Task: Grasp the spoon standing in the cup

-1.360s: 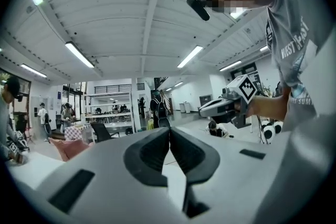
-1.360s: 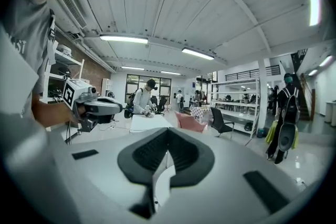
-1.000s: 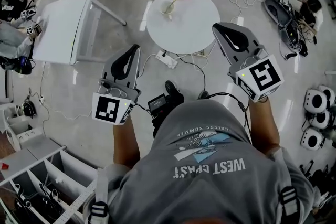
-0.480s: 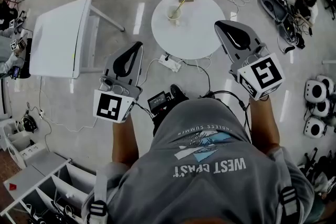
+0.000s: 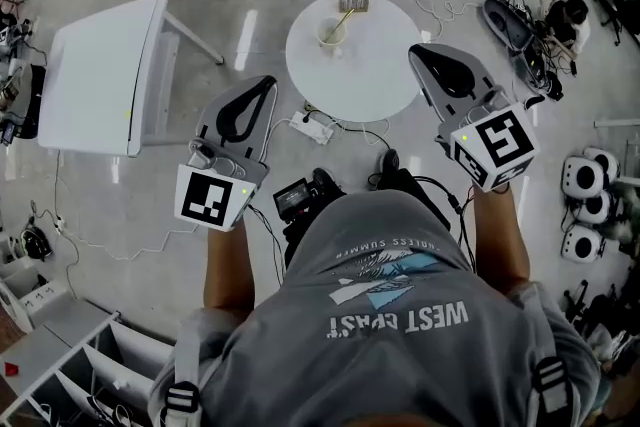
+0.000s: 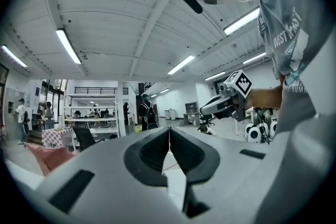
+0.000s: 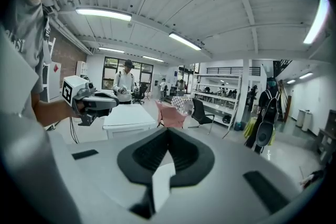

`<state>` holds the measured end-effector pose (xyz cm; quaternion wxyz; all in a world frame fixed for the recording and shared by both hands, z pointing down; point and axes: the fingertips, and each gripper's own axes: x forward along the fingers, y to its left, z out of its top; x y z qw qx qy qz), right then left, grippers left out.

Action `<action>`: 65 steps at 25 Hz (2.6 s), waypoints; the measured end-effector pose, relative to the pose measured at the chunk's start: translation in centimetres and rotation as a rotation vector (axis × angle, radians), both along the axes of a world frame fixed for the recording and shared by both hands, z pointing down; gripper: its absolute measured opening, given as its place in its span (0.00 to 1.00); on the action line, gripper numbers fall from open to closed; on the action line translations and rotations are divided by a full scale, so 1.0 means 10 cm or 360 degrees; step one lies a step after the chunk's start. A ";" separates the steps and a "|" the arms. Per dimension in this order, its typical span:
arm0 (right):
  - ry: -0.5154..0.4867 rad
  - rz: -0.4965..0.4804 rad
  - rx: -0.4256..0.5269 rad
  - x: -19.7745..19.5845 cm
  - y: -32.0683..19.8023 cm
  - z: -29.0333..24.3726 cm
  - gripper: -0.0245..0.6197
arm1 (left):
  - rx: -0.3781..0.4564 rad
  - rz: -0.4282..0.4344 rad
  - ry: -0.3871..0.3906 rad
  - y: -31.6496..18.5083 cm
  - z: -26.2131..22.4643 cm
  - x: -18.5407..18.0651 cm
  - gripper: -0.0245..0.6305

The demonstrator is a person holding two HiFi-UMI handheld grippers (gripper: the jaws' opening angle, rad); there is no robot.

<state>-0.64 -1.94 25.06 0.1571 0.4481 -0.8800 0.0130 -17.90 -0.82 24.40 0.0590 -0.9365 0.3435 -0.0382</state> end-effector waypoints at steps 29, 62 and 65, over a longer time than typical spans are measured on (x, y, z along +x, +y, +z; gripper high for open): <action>-0.0162 -0.0539 -0.0125 0.70 -1.48 0.63 0.04 | -0.0057 -0.0544 -0.0065 -0.84 0.22 0.94 0.05; -0.0200 -0.0290 -0.0422 0.34 -2.12 1.47 0.04 | -0.0310 -0.0500 -0.0071 -1.18 0.73 0.36 0.05; -0.0197 -0.0273 -0.0460 0.32 -2.14 1.63 0.04 | -0.0326 -0.0488 -0.0075 -1.19 0.80 0.35 0.05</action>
